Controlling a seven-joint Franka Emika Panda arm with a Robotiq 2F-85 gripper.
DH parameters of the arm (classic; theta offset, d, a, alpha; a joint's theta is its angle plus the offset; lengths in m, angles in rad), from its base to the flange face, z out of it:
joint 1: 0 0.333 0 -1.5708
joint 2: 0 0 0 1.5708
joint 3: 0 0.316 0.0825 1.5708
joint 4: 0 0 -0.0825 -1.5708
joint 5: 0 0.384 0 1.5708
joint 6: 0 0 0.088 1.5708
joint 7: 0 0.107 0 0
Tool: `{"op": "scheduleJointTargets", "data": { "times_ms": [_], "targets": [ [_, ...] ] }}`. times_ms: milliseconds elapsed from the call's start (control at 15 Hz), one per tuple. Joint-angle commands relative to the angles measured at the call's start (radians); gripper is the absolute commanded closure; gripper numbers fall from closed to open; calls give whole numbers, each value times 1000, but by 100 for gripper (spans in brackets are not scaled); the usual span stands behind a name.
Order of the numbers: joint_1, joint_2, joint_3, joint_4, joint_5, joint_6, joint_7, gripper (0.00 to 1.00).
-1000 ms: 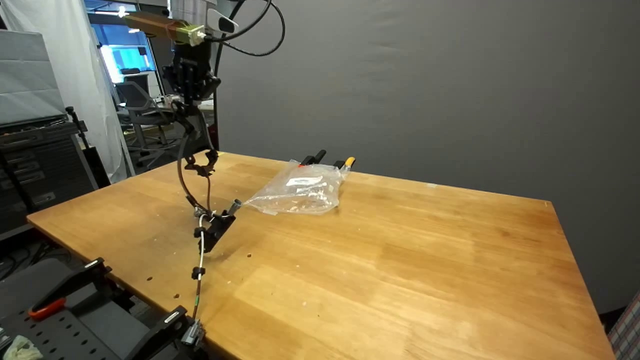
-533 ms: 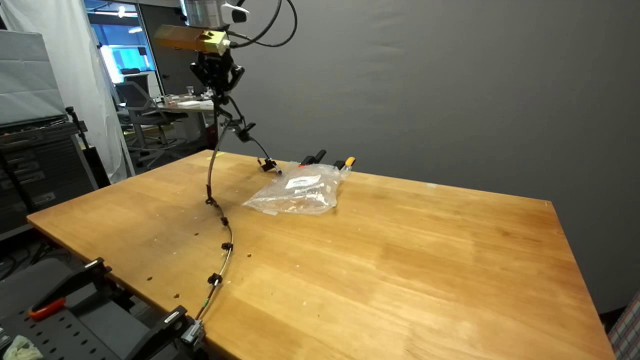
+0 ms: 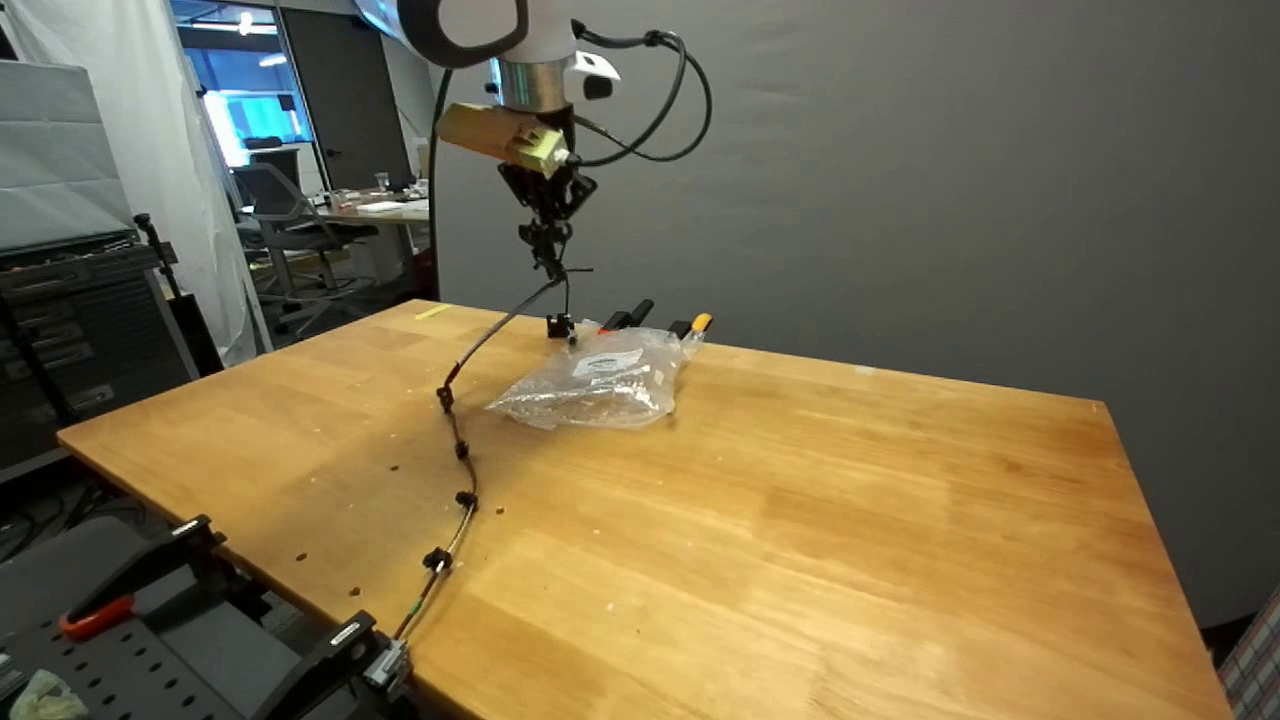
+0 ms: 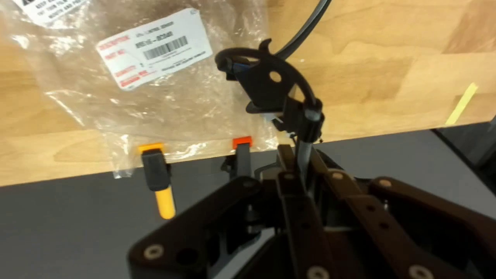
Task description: Take the cable from the plastic and put it on the table
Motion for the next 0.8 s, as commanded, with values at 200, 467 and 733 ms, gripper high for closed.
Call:
{"op": "scheduleJointTargets", "data": {
  "times_ms": [200,467,733],
  "targets": [
    [-153,-20,-42,9,158,-54,19,66],
    [-184,-35,-86,14,189,-121,49,42],
    [-167,-26,-120,15,177,-160,56,38]
  ]
}}
